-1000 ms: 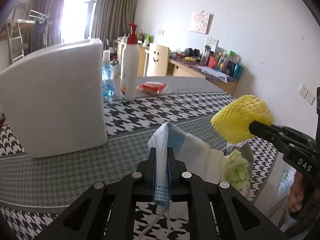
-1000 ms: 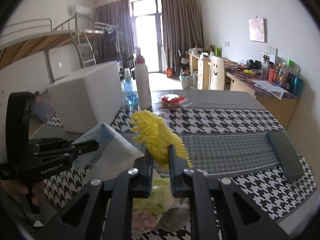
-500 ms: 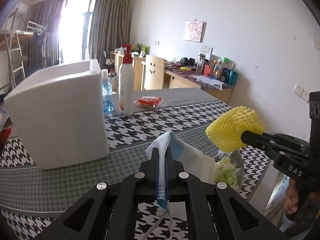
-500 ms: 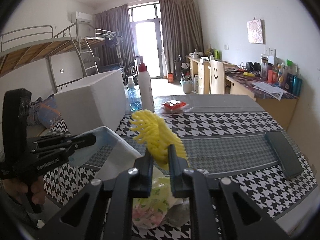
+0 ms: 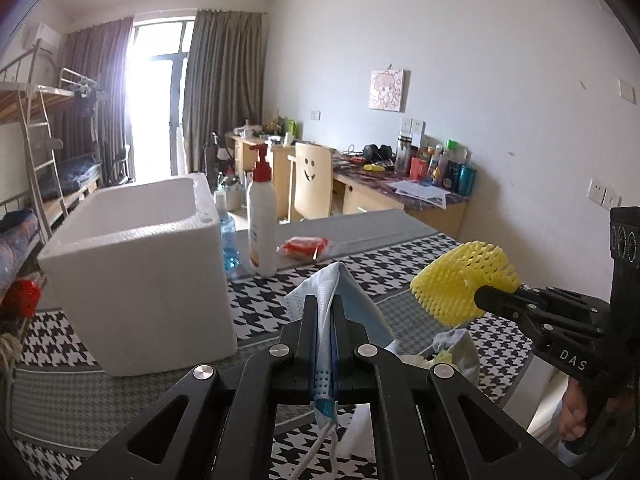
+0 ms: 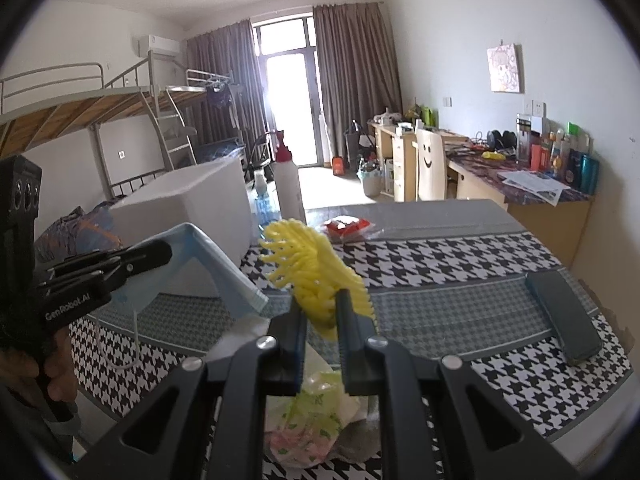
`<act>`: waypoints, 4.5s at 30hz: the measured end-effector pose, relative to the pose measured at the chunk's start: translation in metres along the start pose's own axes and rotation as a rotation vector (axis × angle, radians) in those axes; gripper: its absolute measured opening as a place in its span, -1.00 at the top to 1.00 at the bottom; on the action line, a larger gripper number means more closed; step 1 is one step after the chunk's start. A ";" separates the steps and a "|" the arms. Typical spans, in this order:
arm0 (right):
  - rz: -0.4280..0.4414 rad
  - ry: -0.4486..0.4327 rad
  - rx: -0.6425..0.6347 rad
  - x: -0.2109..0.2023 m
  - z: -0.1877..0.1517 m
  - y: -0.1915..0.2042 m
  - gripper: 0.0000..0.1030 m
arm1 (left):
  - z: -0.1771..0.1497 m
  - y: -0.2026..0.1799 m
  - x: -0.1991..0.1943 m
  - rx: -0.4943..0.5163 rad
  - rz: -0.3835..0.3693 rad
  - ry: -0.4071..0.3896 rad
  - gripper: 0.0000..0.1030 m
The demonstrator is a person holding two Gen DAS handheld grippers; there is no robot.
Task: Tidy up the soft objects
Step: 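Lift the mask and sponge and carry both toward the white foam box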
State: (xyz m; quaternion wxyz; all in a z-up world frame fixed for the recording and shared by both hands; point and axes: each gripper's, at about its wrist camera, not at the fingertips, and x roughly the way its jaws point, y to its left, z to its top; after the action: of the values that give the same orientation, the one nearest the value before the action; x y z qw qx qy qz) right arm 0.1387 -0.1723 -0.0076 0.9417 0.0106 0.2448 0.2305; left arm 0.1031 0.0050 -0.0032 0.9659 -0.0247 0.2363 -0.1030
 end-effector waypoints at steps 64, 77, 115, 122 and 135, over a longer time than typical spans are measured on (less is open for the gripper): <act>0.060 -0.141 -0.045 0.007 0.081 0.016 0.67 | 0.093 0.028 -0.026 0.013 0.122 -0.173 0.90; 0.080 -0.161 -0.084 0.016 0.100 0.028 0.67 | 0.112 0.043 -0.029 0.010 0.182 -0.209 0.90; 0.304 -0.078 -0.173 0.075 0.138 0.096 0.67 | 0.124 0.114 -0.023 -0.085 0.466 -0.175 0.90; 0.292 -0.050 -0.188 0.088 0.141 0.107 0.67 | 0.125 0.127 -0.009 -0.100 0.487 -0.150 0.90; 0.267 -0.006 -0.178 0.111 0.143 0.112 0.67 | 0.120 0.154 0.034 -0.123 0.436 -0.049 0.80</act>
State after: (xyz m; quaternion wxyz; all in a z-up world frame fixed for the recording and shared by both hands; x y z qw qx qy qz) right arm 0.2431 -0.0106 0.0826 0.9006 -0.0396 0.2172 0.3745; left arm 0.2166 0.1483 0.0734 0.9674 -0.0346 0.2185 0.1234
